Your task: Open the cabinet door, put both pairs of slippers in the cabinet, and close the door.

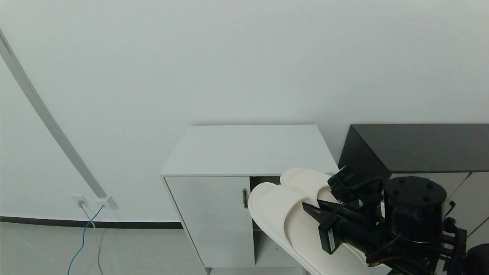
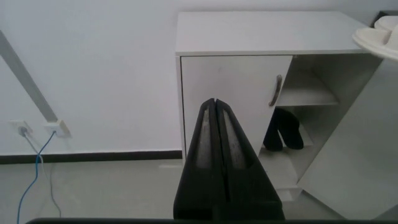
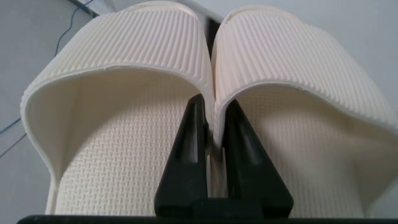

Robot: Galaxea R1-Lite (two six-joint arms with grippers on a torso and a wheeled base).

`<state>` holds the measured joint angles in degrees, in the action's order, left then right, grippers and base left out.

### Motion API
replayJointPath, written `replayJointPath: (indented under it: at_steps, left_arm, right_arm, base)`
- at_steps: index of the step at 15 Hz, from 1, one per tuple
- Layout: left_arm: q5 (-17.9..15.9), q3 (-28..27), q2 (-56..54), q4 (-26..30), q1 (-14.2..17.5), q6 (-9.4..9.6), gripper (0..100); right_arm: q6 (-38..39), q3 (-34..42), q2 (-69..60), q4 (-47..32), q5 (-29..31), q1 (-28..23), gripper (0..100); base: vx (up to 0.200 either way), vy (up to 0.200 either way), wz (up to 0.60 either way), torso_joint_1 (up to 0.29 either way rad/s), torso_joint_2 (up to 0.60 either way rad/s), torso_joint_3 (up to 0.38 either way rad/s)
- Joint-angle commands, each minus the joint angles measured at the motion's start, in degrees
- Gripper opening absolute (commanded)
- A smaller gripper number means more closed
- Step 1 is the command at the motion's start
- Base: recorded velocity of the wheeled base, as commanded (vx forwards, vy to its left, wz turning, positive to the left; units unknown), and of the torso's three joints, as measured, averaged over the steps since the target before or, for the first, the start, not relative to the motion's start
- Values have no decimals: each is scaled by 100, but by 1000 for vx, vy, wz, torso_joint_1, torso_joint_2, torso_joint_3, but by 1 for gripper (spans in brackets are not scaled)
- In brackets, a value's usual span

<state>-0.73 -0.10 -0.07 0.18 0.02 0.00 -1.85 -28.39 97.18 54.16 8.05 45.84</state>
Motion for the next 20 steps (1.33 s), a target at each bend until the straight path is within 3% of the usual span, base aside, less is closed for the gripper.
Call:
replayJointPath:
  at_steps: [1,11,20]
  left_arm:
    - [-6,1,7,-1,6,0,0]
    - [-6,1,7,-1,6,0,0]
    - [-6,1,7,-1,6,0,0]
  right_arm:
    - [10,35,-6,7,4,-5,0]
    - [10,132,-15,77,13,-5,0]
    - [-17,159,2,121,13,22,0]
  base:
    - [0,0,0,0,0,0]
    - [0,0,0,-5,8,7]
    - [0,0,0,-152,340,184]
